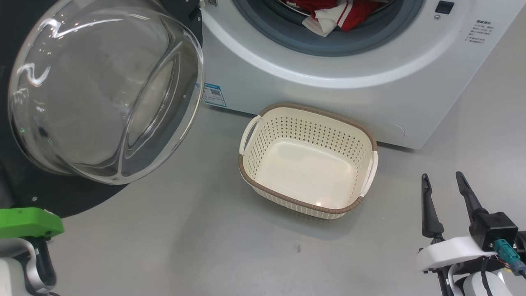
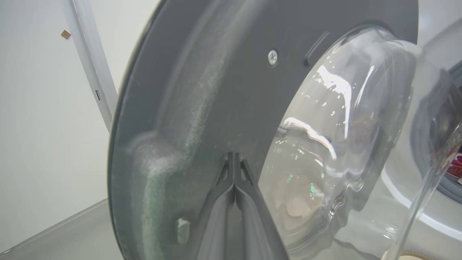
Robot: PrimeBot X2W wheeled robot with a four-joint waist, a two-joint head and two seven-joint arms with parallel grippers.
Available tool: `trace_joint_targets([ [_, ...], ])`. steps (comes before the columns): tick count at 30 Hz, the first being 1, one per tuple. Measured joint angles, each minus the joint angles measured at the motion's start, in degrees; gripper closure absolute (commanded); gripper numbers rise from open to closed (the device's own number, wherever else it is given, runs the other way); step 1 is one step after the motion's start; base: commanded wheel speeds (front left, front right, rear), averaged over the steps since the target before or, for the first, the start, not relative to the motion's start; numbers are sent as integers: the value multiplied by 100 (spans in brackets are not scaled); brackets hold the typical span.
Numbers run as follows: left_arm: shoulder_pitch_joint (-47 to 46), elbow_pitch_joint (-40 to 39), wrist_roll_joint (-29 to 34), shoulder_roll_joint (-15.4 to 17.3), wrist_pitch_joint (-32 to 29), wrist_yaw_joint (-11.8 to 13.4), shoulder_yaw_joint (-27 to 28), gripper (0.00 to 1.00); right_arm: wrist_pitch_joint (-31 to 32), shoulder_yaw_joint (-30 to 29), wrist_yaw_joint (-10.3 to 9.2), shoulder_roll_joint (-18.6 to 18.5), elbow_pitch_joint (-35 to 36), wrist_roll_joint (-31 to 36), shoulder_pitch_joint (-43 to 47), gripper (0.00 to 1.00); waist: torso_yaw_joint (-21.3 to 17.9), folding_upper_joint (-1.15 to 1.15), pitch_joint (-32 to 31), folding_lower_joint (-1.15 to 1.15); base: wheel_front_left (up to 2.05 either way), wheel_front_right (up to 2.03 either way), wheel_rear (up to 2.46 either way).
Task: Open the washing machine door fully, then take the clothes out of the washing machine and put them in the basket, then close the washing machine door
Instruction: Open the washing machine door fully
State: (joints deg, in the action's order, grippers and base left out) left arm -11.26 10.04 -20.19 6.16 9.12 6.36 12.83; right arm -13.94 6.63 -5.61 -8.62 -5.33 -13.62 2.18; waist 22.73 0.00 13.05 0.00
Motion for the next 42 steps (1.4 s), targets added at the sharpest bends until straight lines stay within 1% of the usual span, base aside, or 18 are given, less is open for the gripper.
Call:
trace_joint_targets([
  [5, -140, 285, 3, 19, 107, 0, 175, 100, 0, 1, 15, -1, -8, 0, -77, 0, -33, 0, 27, 0, 0, 0, 0],
  [11, -145, 413, 3, -26, 213, 18, 190, 100, 0, 4, 25, 0, -14, 0, -91, 0, -83, 0, 38, 0, 0, 0, 0],
  [14, -143, 409, 38, -62, 292, 44, 110, 100, 0, 7, 25, -5, -23, 11, -114, 0, -111, 0, 40, 0, 0, 0, 0],
  [17, -115, 397, 88, -169, 392, 44, 36, 100, 0, 23, 27, -32, -80, 42, -145, 0, -140, 0, 26, 0, 0, 0, 0],
  [23, 269, 148, 210, -297, 465, 44, -41, 100, 0, 8, 44, -36, -119, 43, -168, 0, -213, 0, -56, 0, 0, 0, 0],
  [27, 459, -92, 293, -357, 513, 44, -266, 100, 0, -29, 43, -52, -120, 43, -168, 0, -232, 0, -85, 0, 0, 0, 0],
  [29, 561, -200, 467, -359, 514, 44, -415, 100, -1, -33, 43, -62, -151, 43, -168, 0, -240, 0, -109, 0, 0, 0, 0],
  [36, 1110, -469, 541, -394, 515, 25, -929, 100, -1, -44, 43, -52, -196, 43, -166, 0, -348, 0, -234, 0, 0, 0, 0],
  [38, 1156, -506, 571, -393, 515, -23, -1037, 100, -2, -44, 43, -49, -204, 43, -165, 0, -372, 0, -251, 0, 0, 0, 0],
  [42, 1255, -619, 591, -396, 515, -221, -1512, 100, -2, -12, 43, -40, -248, 43, -142, 0, -461, 0, -327, 0, 0, 0, 0],
])
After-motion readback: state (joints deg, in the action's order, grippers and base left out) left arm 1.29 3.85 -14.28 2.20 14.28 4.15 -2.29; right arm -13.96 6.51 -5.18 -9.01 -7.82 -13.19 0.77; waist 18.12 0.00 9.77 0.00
